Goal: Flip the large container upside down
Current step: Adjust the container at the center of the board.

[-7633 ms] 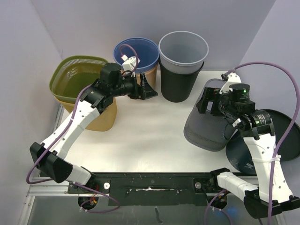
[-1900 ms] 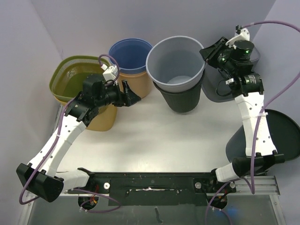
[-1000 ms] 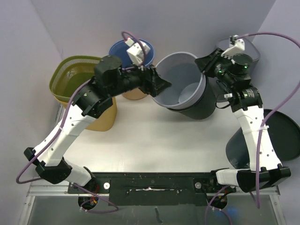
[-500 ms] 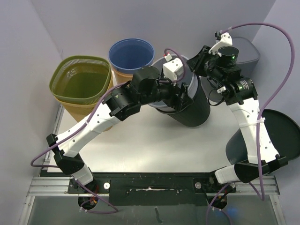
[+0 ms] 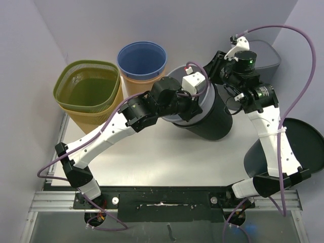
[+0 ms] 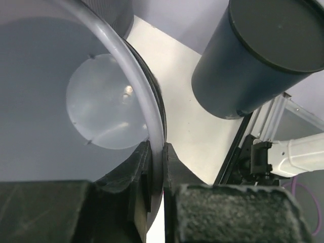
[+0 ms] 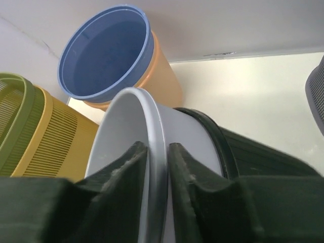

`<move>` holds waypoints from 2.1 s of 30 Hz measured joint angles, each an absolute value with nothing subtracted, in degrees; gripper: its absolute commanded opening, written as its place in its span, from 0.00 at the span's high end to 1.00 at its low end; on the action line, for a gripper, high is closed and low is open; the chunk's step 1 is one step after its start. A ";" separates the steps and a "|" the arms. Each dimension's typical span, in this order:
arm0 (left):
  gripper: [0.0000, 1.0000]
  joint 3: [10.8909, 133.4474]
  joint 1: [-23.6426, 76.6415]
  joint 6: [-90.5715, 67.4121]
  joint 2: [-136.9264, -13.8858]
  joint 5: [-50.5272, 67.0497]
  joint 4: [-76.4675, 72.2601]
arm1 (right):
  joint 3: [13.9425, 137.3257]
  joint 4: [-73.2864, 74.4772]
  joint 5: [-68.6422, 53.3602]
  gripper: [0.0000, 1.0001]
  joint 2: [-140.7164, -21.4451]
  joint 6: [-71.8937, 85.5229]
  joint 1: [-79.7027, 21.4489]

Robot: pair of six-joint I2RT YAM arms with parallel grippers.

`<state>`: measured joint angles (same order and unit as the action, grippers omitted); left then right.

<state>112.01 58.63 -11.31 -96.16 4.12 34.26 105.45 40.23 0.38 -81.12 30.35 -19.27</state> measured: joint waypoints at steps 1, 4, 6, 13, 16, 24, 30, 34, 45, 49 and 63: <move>1.00 111.22 58.85 -11.38 -95.79 4.12 33.82 | 105.80 41.15 0.38 0.56 -81.17 30.24 -19.49; 1.00 107.66 58.24 -12.56 -94.41 3.90 32.62 | 108.09 41.93 1.54 0.38 -80.99 29.95 -19.49; 1.00 105.03 57.10 -13.72 -92.73 4.47 30.96 | 108.66 42.35 3.05 0.27 -79.35 29.87 -19.29; 1.00 95.37 47.03 -22.70 -87.39 11.11 23.42 | 103.31 43.86 5.15 0.72 -67.16 28.45 -18.22; 1.00 86.74 42.70 -30.06 -83.11 12.10 16.29 | 101.86 45.12 4.99 0.86 -64.05 27.88 -18.55; 1.00 65.23 41.23 -47.35 -72.51 10.26 -2.96 | 97.06 47.51 5.37 0.54 -66.54 27.44 -25.58; 1.00 64.99 42.65 -50.26 -73.87 9.93 -4.91 | 101.56 51.64 8.03 0.44 -78.28 26.92 -35.00; 1.00 64.99 43.16 -50.41 -73.87 9.67 -5.02 | 102.72 54.65 10.59 0.46 -83.31 26.72 -36.84; 1.00 65.69 43.13 -48.86 -74.00 8.01 -2.72 | 97.67 55.75 18.24 0.57 -82.46 29.41 -37.12; 1.00 69.76 43.20 -45.54 -75.13 7.44 2.33 | 93.67 52.01 17.15 0.61 -79.96 30.92 -36.14; 1.00 71.31 39.31 -43.22 -75.16 10.59 6.74 | 85.82 42.59 8.93 0.64 -77.10 35.27 -32.93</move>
<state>71.31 39.31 -43.22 -75.16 10.59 6.74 85.82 42.59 8.93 -77.10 35.27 -32.93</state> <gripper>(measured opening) 0.077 0.385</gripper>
